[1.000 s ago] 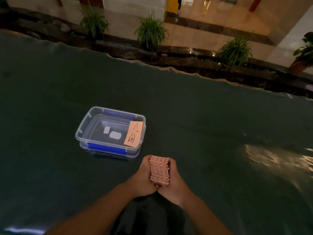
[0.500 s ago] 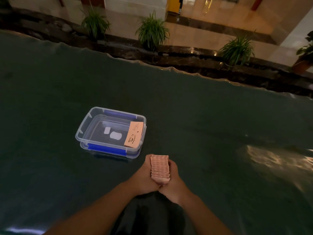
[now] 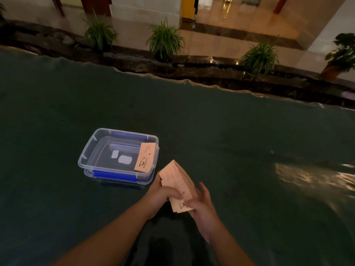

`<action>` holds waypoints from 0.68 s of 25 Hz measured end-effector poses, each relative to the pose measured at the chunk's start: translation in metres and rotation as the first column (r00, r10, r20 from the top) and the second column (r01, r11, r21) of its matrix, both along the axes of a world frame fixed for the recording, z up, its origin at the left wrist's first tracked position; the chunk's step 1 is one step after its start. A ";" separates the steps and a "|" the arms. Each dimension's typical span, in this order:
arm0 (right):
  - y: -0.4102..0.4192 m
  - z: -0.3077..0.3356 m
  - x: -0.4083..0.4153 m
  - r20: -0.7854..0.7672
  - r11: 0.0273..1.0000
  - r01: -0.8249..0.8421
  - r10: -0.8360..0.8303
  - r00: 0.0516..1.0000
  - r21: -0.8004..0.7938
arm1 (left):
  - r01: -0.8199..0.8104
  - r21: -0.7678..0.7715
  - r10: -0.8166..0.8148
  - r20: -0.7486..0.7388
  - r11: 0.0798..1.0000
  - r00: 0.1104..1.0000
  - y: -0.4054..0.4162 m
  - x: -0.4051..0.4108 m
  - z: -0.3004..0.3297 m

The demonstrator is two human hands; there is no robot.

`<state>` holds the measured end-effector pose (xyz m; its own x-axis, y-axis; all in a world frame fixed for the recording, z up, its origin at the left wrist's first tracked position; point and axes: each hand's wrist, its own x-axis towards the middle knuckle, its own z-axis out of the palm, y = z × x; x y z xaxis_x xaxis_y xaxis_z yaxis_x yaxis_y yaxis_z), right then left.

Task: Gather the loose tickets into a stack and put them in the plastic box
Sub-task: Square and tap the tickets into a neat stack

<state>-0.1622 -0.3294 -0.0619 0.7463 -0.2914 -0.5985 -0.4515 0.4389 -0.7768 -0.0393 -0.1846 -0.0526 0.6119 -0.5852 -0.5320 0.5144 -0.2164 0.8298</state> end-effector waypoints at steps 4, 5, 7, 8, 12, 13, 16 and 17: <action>-0.012 0.000 0.001 0.058 0.983 0.052 -0.063 0.996 0.174 | -0.061 -0.155 0.039 -0.139 0.986 0.989 -0.009 -0.001 0.007; -0.017 0.001 0.001 0.062 0.986 0.053 -0.063 0.996 0.155 | -0.078 -0.166 0.053 -0.149 0.983 0.987 -0.010 0.000 0.007; -0.024 0.002 0.002 0.070 0.997 0.039 -0.044 0.997 0.067 | -0.059 -0.157 0.041 -0.119 0.986 0.992 -0.007 0.003 0.007; -0.029 0.002 0.001 0.072 0.999 0.032 -0.031 0.997 -0.008 | -0.006 -0.112 0.000 -0.055 0.994 0.998 -0.004 0.005 0.007; -0.045 -0.005 -0.005 0.038 0.953 -0.035 0.049 0.998 -0.301 | 0.199 0.193 -0.251 0.295 0.961 0.922 0.005 0.011 -0.002; -0.047 -0.006 -0.006 0.018 0.934 -0.074 0.086 0.996 -0.348 | 0.235 0.247 -0.312 0.348 0.940 0.884 0.004 0.011 -0.004; -0.049 -0.007 -0.010 -0.046 0.857 -0.187 0.188 0.981 -0.480 | 0.258 0.373 -0.417 0.449 0.891 0.790 0.000 0.013 -0.011; -0.049 -0.008 -0.011 -0.065 0.827 -0.218 0.215 0.974 -0.518 | 0.250 0.399 -0.431 0.470 0.882 0.770 -0.001 0.014 -0.014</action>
